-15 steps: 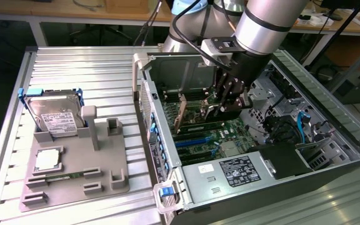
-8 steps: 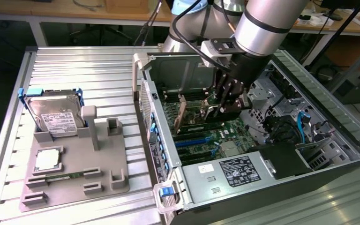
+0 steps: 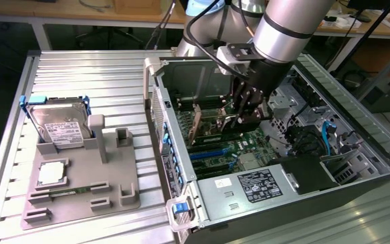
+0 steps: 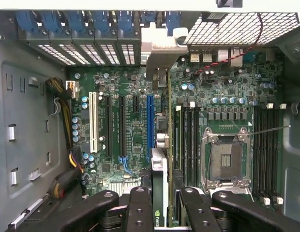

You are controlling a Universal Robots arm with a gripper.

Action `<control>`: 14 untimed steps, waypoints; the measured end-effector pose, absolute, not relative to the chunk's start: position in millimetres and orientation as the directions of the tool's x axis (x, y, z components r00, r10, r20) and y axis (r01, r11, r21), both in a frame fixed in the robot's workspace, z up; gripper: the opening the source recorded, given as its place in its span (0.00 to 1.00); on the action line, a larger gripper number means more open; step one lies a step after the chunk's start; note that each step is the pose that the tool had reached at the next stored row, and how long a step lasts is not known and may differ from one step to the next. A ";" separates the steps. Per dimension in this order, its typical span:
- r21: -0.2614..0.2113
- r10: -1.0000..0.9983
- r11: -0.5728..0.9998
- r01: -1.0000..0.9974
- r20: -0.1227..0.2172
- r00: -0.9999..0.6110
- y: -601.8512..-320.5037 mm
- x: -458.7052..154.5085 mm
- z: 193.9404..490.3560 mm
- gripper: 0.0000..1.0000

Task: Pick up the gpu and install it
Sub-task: 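Insert the gpu into the slot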

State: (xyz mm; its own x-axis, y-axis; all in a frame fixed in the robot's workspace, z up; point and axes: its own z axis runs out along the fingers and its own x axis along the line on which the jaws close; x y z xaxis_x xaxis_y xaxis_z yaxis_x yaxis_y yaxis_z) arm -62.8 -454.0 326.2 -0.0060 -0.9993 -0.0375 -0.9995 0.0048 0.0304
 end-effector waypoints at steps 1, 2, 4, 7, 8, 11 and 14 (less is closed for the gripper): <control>0.030 -0.999 0.005 -1.000 -0.037 -0.006 -454.0 -62.8 325.6 0.27; 0.030 -0.999 0.005 -1.000 -0.037 -0.006 -454.0 -62.8 324.8 0.27; 0.030 -0.999 0.005 -1.000 -0.037 -0.006 -454.0 -62.9 323.2 0.27; 0.030 -0.999 0.005 -1.000 -0.037 -0.006 -454.0 -63.2 320.0 0.27; 0.030 -0.999 0.005 -1.000 -0.037 -0.006 -454.0 -63.3 318.4 0.27; 0.030 -0.999 0.005 -1.000 -0.037 -0.006 -454.0 -63.4 315.6 0.27; 0.031 -0.999 0.005 -1.000 -0.037 -0.006 -454.0 -63.4 313.9 0.27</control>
